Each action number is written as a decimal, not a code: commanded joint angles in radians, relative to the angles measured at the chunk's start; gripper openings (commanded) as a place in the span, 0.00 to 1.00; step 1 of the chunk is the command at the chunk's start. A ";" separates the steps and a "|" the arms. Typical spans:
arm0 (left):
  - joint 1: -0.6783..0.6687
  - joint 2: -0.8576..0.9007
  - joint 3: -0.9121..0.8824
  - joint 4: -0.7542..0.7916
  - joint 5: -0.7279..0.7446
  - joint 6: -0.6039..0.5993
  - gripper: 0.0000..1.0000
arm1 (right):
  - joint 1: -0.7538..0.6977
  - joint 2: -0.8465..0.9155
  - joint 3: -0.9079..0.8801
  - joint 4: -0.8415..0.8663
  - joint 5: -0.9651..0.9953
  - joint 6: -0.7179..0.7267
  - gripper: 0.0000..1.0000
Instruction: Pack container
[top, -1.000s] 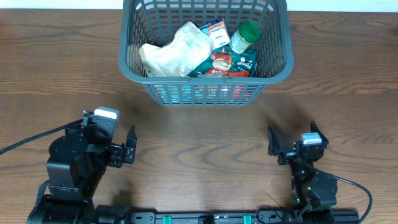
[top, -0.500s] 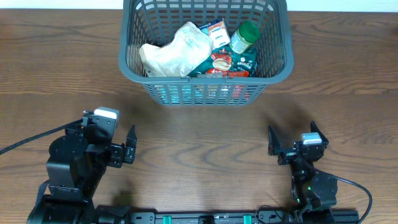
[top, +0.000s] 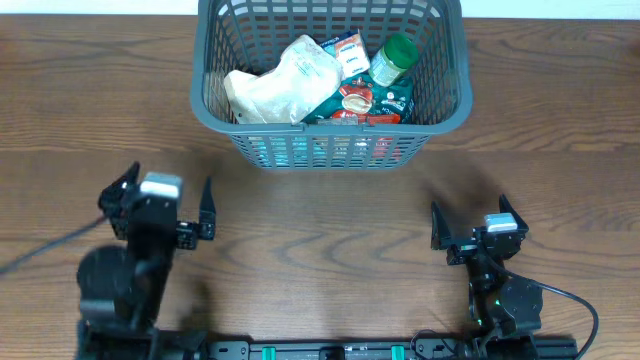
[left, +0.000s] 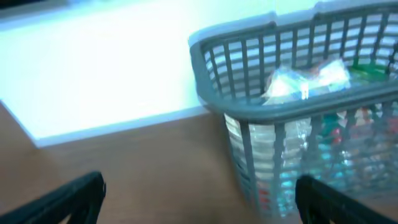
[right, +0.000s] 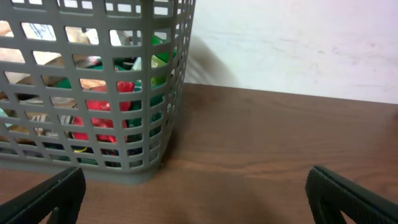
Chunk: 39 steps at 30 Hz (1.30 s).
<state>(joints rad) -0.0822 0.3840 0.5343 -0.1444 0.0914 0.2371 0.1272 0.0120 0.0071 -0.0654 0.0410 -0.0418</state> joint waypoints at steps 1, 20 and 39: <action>0.014 -0.104 -0.163 0.174 0.008 0.017 0.99 | -0.002 -0.005 -0.002 -0.006 0.003 -0.016 0.99; 0.020 -0.382 -0.528 0.354 -0.039 0.084 0.99 | -0.002 -0.005 -0.002 -0.006 0.003 -0.016 0.99; 0.021 -0.382 -0.530 0.077 -0.048 -0.315 0.99 | -0.002 -0.005 -0.002 -0.006 0.003 -0.016 0.99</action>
<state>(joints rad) -0.0669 0.0101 0.0196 -0.0219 0.1390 0.1246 0.1272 0.0120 0.0071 -0.0666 0.0410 -0.0452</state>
